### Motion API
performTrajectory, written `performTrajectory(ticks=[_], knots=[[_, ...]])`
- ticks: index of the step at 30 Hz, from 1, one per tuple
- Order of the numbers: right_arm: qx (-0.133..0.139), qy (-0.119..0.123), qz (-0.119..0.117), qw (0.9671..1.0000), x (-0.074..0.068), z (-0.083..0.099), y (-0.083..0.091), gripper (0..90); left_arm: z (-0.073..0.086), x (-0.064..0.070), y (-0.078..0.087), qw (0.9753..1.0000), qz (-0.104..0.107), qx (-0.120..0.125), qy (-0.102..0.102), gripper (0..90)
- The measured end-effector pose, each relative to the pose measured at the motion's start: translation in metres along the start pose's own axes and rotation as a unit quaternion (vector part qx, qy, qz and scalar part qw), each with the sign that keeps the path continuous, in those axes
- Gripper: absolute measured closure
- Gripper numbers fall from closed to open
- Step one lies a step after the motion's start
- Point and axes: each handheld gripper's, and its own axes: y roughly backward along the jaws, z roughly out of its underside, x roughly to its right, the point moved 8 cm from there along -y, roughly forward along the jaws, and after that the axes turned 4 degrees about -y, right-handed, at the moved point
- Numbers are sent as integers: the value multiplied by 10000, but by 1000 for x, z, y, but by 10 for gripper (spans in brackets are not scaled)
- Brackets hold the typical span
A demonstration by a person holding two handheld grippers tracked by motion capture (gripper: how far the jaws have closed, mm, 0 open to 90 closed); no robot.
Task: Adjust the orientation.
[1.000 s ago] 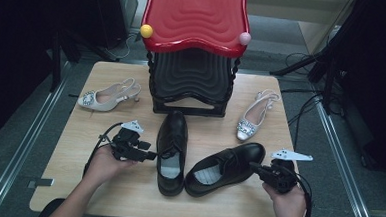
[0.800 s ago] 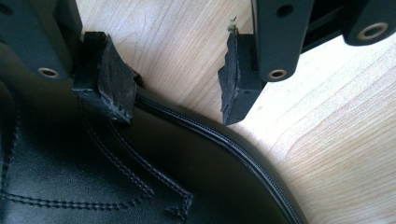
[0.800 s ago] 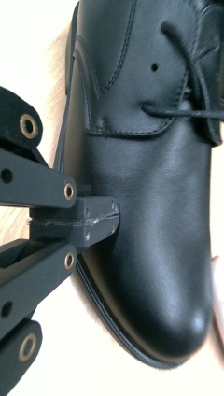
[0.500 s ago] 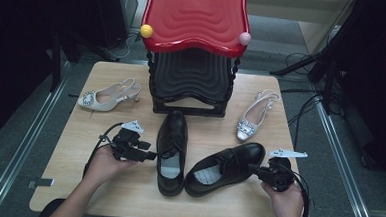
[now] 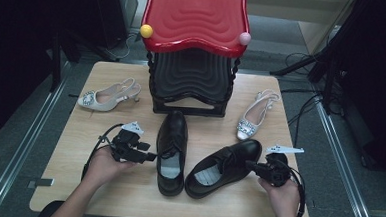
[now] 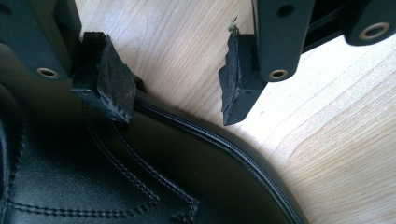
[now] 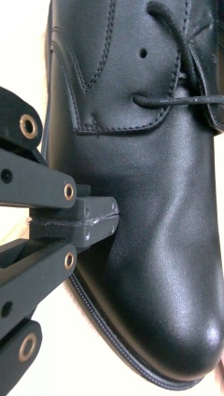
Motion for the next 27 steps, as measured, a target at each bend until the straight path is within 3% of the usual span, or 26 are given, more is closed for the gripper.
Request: performTrajectory(ticks=[12, 27], knots=[[-20, 5, -120, 9999, -5, -9, -10, 900, 1, 1, 4, 10000, -22, 90, -8, 447], [31, 117, -35, 9999, -18, -26, -29, 900, 1, 2, 3, 9999, 0, 98, -27, 447]])
